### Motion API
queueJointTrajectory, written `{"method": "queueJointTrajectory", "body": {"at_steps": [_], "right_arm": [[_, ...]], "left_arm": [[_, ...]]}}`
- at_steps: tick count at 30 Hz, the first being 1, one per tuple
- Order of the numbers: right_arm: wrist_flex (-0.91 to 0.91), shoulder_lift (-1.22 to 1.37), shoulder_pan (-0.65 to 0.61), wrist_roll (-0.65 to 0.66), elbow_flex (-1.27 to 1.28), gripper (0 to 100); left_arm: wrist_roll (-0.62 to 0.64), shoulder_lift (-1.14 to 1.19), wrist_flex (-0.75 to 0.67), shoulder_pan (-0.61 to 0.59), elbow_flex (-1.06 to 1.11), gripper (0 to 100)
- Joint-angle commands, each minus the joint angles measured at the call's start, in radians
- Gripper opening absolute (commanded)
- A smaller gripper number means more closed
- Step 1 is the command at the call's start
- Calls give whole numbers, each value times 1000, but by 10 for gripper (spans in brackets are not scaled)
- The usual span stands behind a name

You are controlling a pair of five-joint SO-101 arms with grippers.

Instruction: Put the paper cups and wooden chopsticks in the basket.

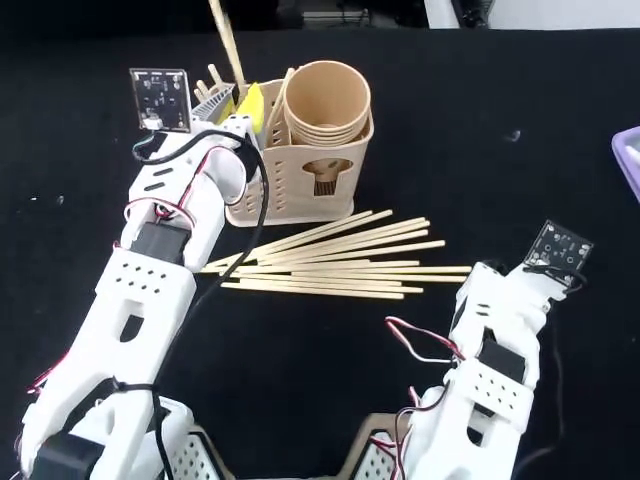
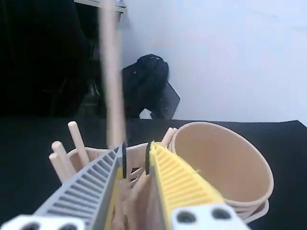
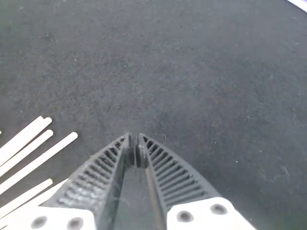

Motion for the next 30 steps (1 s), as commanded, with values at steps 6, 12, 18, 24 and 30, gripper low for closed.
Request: {"method": "queueJointTrajectory", "body": {"at_steps": [6,12,18,24,30], "right_arm": [[-28,-28,-11,15,-4,25],[-28,-28,-11,15,-4,25],[-28,-28,-11,15,-4,25],[-26,-28,-11,15,-4,25],[106,-30,-2,15,-74,26]], "left_arm": [[2,-14,-14,2,-48,105],[0,-141,75,2,-64,105],[-72,-417,497,-2,-50,109],[-284,-563,847,-202,70,109],[-287,-578,767,-414,375,108]]}}
